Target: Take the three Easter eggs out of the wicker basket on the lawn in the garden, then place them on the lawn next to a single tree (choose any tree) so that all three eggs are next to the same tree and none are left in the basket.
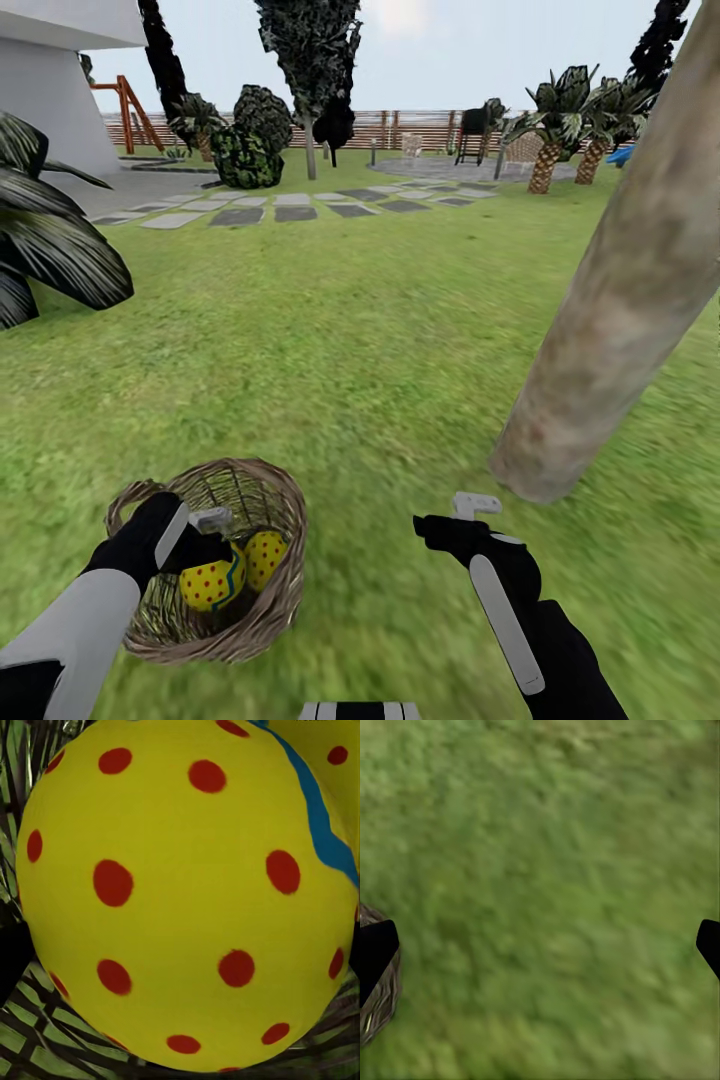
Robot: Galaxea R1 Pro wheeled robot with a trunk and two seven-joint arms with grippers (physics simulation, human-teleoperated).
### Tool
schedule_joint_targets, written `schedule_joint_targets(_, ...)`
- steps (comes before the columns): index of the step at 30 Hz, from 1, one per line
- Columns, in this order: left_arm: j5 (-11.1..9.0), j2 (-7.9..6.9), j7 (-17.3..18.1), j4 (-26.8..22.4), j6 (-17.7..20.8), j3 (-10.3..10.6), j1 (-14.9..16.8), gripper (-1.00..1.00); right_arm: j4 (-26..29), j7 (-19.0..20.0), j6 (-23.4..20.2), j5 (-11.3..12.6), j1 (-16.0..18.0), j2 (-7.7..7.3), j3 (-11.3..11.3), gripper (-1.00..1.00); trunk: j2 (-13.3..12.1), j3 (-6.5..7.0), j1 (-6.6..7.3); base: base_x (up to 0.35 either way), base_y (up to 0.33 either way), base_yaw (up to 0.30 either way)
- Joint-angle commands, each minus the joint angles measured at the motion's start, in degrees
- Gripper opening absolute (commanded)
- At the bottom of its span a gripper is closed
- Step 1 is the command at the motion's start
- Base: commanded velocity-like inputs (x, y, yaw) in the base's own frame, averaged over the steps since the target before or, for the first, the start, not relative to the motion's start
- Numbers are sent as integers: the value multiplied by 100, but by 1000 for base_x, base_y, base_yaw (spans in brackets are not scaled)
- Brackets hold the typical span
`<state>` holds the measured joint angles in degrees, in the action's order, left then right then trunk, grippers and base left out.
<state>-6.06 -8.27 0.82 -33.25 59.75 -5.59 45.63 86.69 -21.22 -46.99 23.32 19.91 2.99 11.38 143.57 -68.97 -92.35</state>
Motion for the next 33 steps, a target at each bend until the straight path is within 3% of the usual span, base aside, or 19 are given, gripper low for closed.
schedule_joint_targets(1,-54,1,-3,-6,25,-12,2,-100,5,-58,-12,61,4,0,5,100,0,18,3,0,0,0)
schedule_joint_targets(26,-44,1,-10,3,25,-12,-1,-100,5,-58,-21,58,4,0,5,100,-33,572,68,0,0,0)
schedule_joint_targets(33,-37,1,-11,16,25,0,6,-100,5,-58,-30,65,20,0,5,100,-314,698,222,0,0,0)
